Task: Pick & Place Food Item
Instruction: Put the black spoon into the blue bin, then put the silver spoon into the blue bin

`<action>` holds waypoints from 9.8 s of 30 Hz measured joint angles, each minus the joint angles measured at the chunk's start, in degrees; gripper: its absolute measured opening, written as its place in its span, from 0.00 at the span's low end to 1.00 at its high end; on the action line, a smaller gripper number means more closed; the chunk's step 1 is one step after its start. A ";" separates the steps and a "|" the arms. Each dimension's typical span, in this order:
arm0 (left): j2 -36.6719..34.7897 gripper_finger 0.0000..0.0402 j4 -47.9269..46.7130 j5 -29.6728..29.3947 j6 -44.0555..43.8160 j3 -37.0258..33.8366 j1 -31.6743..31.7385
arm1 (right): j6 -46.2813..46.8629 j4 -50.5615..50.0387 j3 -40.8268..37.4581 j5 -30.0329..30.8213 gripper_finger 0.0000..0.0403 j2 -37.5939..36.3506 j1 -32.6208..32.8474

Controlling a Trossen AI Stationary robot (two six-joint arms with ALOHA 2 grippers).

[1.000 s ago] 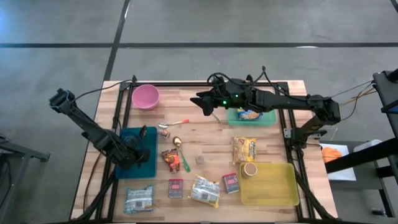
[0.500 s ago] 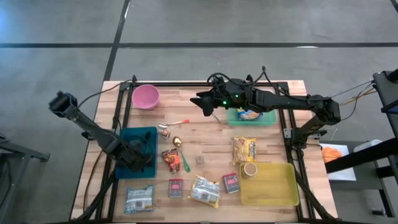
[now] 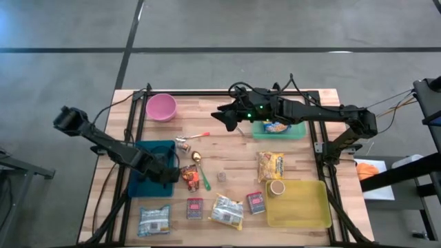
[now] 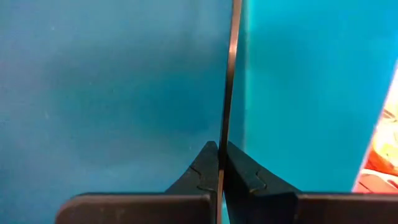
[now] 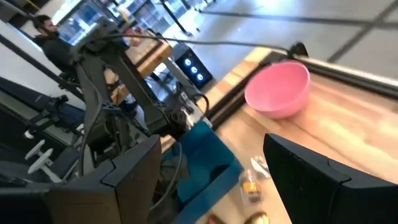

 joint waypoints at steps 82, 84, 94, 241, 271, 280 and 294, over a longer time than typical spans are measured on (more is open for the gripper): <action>-19.72 0.68 -1.41 -14.68 22.64 11.42 7.38 | -3.06 -29.11 2.32 -7.08 0.69 16.65 -12.27; -19.72 0.68 -1.42 -14.65 25.58 12.25 9.44 | -4.80 -29.97 5.34 -7.09 0.69 18.72 -12.69; -19.69 0.68 -2.36 -10.12 33.39 12.62 15.21 | -13.39 -57.41 32.31 -4.99 0.69 34.42 -15.01; -12.11 0.68 35.23 -25.26 54.20 12.51 20.93 | -19.12 -42.62 43.17 -37.59 0.04 26.95 -2.81; -14.04 0.69 31.57 -21.79 51.25 12.58 21.25 | -18.90 -39.13 43.08 -36.27 0.04 24.66 -3.14; -15.58 0.69 31.97 -20.58 51.41 12.55 21.25 | -20.44 -41.49 43.08 -35.01 0.04 23.23 -4.09; -15.85 0.69 40.60 -23.51 64.45 12.55 21.32 | -17.16 -35.57 38.80 -35.69 0.04 23.26 -3.77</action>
